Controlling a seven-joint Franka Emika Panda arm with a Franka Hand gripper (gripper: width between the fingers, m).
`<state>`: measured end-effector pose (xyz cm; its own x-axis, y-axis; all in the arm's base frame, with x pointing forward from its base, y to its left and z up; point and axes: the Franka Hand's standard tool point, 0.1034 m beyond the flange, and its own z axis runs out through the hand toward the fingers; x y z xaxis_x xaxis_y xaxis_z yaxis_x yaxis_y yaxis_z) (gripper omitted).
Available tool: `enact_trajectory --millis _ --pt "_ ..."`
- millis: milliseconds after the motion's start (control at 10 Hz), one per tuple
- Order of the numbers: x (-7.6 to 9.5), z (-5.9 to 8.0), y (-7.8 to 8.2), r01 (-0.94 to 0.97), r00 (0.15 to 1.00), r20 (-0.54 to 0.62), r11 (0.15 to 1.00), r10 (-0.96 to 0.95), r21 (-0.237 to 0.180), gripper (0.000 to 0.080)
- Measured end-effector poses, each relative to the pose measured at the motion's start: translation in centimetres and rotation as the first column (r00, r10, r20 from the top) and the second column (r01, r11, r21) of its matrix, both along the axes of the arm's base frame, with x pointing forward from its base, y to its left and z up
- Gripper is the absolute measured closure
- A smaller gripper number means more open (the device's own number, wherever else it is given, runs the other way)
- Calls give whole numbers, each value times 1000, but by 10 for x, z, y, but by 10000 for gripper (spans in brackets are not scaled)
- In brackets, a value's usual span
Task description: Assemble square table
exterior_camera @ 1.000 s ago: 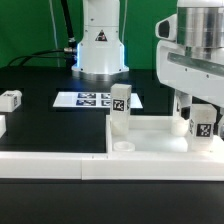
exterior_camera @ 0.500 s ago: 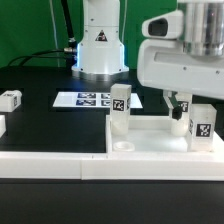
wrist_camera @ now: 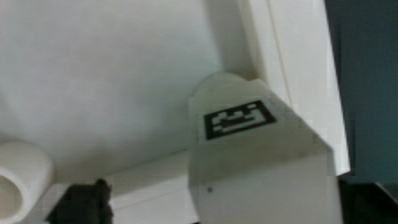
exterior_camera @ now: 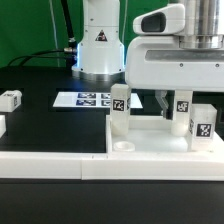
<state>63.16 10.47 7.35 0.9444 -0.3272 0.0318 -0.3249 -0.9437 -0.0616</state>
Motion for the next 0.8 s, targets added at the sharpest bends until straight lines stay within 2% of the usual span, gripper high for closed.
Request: enact_trajectory --millis 200,500,700,800 --pt "0 0 0 152 988 -8 988 -152 9 511" --pt "1 -1 -1 340 940 -19 940 -340 14 510" --pt "7 -3 -3 587 808 -62 809 -586 -1 510" --pt "6 -2 -3 732 676 -99 681 -730 -25 510"
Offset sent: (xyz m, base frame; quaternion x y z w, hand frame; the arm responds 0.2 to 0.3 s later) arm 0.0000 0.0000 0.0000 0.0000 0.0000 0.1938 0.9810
